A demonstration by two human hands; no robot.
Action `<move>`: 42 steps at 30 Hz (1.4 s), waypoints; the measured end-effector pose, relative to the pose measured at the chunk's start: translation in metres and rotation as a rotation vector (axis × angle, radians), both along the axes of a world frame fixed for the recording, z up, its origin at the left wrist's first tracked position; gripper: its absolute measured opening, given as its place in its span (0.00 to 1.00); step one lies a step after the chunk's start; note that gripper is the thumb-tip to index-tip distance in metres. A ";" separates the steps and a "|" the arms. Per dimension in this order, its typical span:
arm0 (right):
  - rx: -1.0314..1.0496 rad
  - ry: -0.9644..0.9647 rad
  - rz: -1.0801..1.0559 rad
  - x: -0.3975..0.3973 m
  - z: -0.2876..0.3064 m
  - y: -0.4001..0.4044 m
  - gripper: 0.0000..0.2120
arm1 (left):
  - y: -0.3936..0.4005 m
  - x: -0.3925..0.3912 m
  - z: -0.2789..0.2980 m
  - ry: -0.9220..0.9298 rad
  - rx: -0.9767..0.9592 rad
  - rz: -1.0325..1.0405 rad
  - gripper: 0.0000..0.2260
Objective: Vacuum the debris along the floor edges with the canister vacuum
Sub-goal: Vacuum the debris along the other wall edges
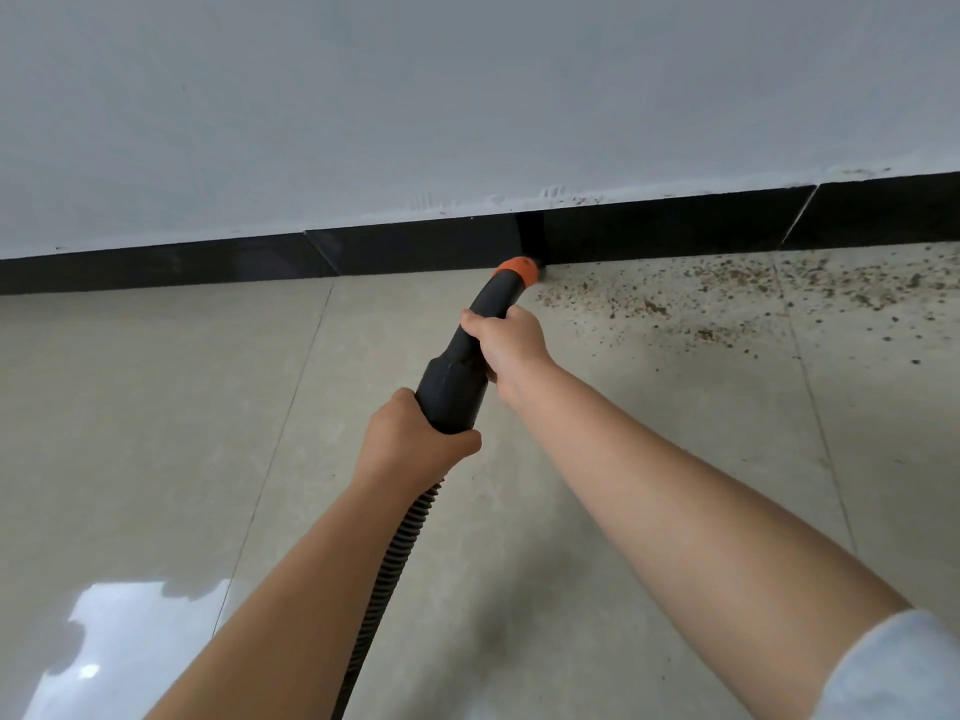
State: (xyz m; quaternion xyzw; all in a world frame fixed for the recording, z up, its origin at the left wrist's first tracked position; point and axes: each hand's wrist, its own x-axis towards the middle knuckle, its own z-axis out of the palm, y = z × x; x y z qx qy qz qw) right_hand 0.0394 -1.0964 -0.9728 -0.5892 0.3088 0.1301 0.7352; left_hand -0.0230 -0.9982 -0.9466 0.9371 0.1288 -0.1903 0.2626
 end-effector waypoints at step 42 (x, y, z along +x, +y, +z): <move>-0.155 0.101 -0.330 -0.044 0.011 -0.165 0.24 | -0.142 -0.001 -0.009 0.034 -0.111 -0.405 0.16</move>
